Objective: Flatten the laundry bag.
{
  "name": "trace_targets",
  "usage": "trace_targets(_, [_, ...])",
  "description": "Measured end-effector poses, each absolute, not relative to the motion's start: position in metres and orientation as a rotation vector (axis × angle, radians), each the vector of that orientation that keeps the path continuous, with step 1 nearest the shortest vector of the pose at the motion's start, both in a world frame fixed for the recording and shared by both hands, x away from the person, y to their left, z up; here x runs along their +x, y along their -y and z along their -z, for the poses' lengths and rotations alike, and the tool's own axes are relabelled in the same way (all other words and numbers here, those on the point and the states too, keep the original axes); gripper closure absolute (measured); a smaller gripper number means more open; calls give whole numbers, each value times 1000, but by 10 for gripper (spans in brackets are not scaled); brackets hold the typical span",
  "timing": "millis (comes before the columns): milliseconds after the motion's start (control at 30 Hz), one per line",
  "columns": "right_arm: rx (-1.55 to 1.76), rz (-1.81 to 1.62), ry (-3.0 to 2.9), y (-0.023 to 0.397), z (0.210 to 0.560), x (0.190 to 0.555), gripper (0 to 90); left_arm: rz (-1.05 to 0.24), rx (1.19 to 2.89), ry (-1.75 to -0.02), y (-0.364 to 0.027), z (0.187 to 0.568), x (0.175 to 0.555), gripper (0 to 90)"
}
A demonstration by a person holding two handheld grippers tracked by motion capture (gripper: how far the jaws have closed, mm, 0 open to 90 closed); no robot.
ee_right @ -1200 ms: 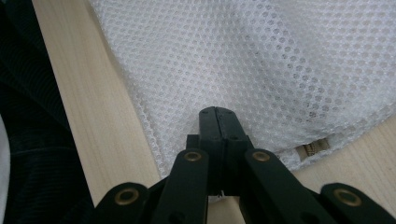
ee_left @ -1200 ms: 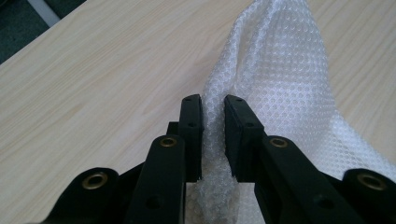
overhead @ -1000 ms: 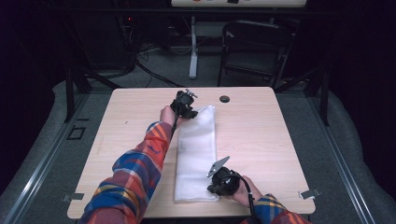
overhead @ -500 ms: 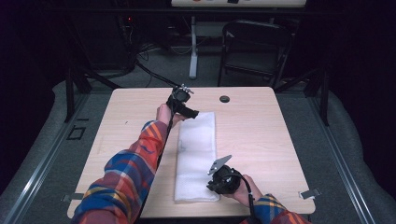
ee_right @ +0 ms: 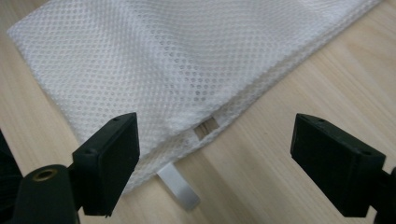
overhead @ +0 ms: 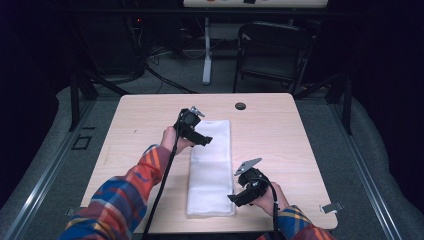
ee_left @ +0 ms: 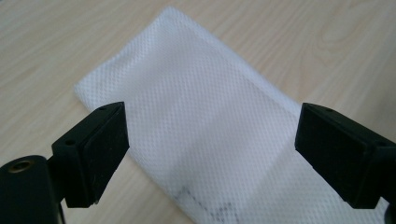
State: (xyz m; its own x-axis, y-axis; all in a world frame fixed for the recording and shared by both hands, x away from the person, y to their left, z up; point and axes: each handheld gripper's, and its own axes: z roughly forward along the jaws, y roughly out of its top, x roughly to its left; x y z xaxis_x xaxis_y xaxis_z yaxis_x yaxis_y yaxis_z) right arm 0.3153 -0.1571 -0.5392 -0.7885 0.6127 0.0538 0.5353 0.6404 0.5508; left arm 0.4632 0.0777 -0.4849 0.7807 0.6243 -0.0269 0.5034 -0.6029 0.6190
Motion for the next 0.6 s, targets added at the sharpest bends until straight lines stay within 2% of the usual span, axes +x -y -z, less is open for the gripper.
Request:
trace_targets(133, [980, -832, -2706, 163, 537, 317, 129, -255, 2370, -812, -84, 490, 442, 88])
trace_targets(300, [1013, -791, -2725, 170, 538, 320, 52, -267, 2383, -778, -88, 497, 417, 74])
trace_targets(600, [1033, -769, -2712, 175, 534, 325, 0, -227, 2397, -760, -95, 506, 395, 56])
